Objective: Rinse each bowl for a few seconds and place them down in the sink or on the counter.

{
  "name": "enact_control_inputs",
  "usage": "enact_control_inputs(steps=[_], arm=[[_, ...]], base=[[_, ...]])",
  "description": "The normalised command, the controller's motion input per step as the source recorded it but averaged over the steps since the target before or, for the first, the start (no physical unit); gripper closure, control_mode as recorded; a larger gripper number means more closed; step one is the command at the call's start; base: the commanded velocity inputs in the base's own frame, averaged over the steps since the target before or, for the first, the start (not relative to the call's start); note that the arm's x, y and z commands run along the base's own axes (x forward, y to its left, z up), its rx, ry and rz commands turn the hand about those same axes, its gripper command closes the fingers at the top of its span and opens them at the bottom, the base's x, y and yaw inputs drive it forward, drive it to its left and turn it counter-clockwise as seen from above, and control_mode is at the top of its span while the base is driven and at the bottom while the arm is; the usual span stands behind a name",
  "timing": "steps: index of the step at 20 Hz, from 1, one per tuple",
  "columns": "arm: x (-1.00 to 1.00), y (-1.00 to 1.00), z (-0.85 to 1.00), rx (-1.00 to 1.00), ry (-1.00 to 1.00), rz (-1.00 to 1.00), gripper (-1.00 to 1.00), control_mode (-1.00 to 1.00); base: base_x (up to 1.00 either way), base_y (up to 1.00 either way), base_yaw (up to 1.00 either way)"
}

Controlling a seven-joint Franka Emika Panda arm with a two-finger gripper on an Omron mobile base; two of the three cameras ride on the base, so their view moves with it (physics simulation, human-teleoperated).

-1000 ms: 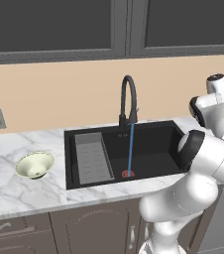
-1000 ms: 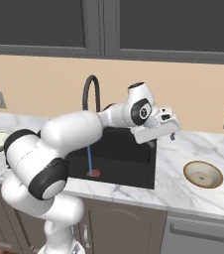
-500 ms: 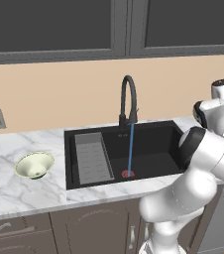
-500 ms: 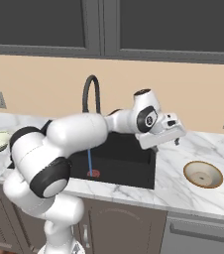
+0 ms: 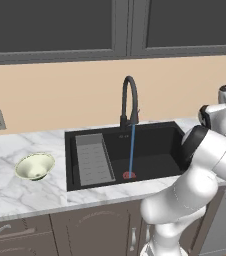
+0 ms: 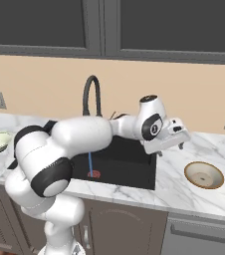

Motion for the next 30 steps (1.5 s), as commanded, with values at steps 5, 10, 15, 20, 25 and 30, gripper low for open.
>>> enact_control_inputs(steps=[5,10,15,20,25,30], arm=[[0.0,-0.03,-0.21,0.0,-0.04,0.0,-1.0,-1.0],[0.0,-0.07,-0.17,0.0,-0.01,-0.02,-1.0,-1.0],[0.0,-0.1,-0.15,0.0,-0.04,-0.02,-1.0,-1.0],[0.0,-0.16,-0.14,0.02,-0.06,-0.02,-1.0,-1.0],[0.0,-0.14,-0.17,0.02,-0.04,-0.01,-1.0,-1.0],[0.0,-0.14,-0.17,0.01,-0.03,-0.01,-1.0,-1.0]], base=[[0.0,0.0,0.0],[0.0,0.0,0.0],[0.0,0.0,0.0],[0.0,0.0,0.0],[0.0,0.0,0.0],[0.0,0.0,0.0]])
